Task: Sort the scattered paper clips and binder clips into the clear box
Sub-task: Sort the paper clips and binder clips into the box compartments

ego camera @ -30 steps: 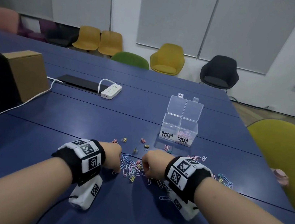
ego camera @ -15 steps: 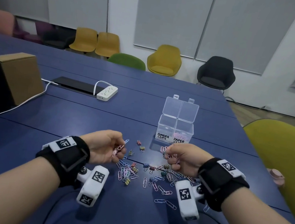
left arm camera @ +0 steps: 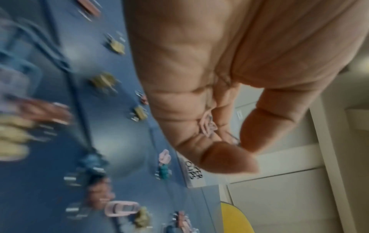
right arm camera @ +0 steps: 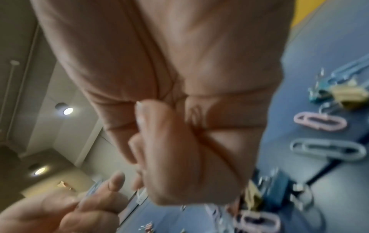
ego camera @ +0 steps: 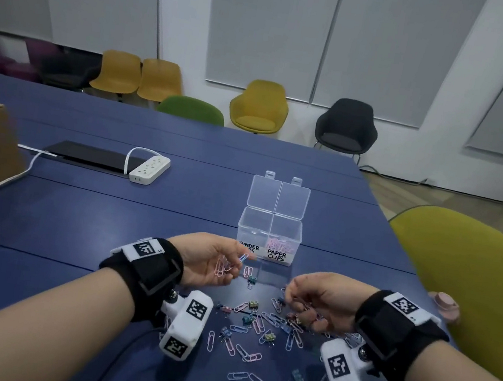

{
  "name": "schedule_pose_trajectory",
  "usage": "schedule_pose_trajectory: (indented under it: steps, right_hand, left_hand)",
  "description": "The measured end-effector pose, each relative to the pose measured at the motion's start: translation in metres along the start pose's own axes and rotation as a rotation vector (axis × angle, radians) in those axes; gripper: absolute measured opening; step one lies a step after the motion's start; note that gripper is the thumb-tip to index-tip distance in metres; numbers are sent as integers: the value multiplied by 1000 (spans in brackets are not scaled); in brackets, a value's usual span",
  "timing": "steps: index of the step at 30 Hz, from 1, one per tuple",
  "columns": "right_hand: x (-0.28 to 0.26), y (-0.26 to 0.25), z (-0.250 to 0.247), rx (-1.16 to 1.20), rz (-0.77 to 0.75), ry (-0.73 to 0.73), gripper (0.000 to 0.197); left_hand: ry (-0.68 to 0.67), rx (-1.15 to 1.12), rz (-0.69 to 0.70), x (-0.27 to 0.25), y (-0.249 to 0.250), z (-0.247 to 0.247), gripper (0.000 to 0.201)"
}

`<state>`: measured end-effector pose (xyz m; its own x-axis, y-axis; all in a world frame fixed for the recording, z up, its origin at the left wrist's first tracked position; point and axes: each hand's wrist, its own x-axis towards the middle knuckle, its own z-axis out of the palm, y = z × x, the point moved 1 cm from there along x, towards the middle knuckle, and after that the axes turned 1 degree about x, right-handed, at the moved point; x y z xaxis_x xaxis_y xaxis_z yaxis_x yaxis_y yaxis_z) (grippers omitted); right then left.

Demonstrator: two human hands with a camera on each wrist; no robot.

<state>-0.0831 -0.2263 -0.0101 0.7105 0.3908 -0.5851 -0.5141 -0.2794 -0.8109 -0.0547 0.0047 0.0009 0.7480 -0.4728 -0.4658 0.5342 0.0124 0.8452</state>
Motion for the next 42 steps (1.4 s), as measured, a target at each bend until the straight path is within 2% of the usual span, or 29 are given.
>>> schedule_pose_trajectory:
  steps: [3,5,6,8,13,15,18,23,28,32,34,36,39,42]
  right_hand:
    - [-2,-11,-14,-202,72,78,35]
    - [-2,-23,-23,-292,60,172,42]
    - [0,-30,-27,-317,29,233,45]
    - [7,-46,-33,-258,-94,362,46]
    - [30,-86,-43,90,-507,609,43]
    - [41,-97,-44,167,-609,648,43]
    - [60,-105,-43,149,-683,698,42]
    - [86,-105,-39,75,-667,685,41]
    - [92,-98,-37,-44,-602,634,44]
    - [76,-92,-31,-181,-659,788,36]
    - [64,-88,-21,-318,-710,875,28]
    - [52,-82,-6,-494,-745,890,24]
    - [44,-73,22,-828,-672,730,18]
    - [56,-64,44,-1194,-361,536,18]
  left_hand:
    - [-45,22,-69,20,23,19,22]
    - [-31,9,-75,35,39,32,14]
    - [-8,-11,-59,44,46,39,20]
    - [48,-81,8,59,60,51,35]
    - [214,-194,207,94,78,59,64]
    - [235,-150,223,102,78,56,75]
    - [215,-100,236,108,76,49,82]
    - [249,-60,311,94,69,34,75]
    - [350,229,413,59,56,19,52]
    - [293,491,467,24,45,0,24]
    - [282,637,427,9,38,-13,15]
    - [247,822,333,-6,31,-28,10]
    - [214,1161,138,-25,21,-46,8]
    - [245,1430,34,-36,11,-53,10]
